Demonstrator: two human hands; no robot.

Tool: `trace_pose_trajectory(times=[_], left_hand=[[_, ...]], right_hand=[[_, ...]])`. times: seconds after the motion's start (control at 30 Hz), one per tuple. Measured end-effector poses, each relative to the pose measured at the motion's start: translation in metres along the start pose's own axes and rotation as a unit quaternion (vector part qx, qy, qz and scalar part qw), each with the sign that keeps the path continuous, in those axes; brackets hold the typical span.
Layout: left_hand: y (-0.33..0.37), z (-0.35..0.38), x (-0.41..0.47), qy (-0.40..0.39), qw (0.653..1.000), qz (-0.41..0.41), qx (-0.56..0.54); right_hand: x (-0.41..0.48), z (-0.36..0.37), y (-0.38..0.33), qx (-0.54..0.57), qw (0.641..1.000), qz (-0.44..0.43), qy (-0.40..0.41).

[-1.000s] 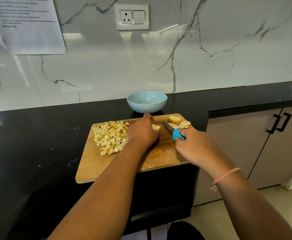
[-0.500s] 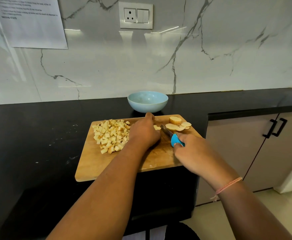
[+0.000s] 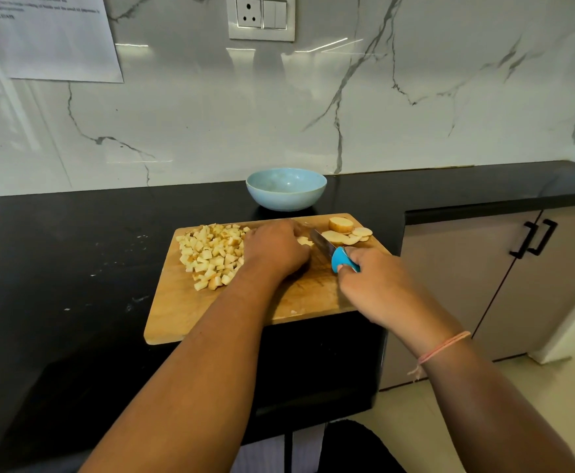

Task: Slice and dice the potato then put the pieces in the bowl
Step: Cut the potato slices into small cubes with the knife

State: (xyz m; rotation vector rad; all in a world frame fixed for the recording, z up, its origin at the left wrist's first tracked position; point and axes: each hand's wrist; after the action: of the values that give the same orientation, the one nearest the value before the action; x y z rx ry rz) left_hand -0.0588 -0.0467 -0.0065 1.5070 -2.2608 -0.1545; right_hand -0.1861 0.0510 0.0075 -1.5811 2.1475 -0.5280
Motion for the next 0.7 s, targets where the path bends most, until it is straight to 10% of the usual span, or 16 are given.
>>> trace_pose_trajectory(times=[0.7], left_hand=[[-0.0057,-0.0025,-0.0021,0.008,1.0,-0.005,0.021]], right_hand=[[-0.0016,-0.0006,0.0037,0.013,1.0,0.0,-0.002]])
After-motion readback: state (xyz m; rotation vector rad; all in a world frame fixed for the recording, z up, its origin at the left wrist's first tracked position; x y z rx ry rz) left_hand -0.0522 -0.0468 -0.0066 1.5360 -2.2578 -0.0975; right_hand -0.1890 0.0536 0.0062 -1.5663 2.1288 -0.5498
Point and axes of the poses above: each hand's wrist, its own x-axis towards the middle knuckle, its own z-axis out of the palm, y = z × x, and after that the axes turned 15 degrees about z, right-handed
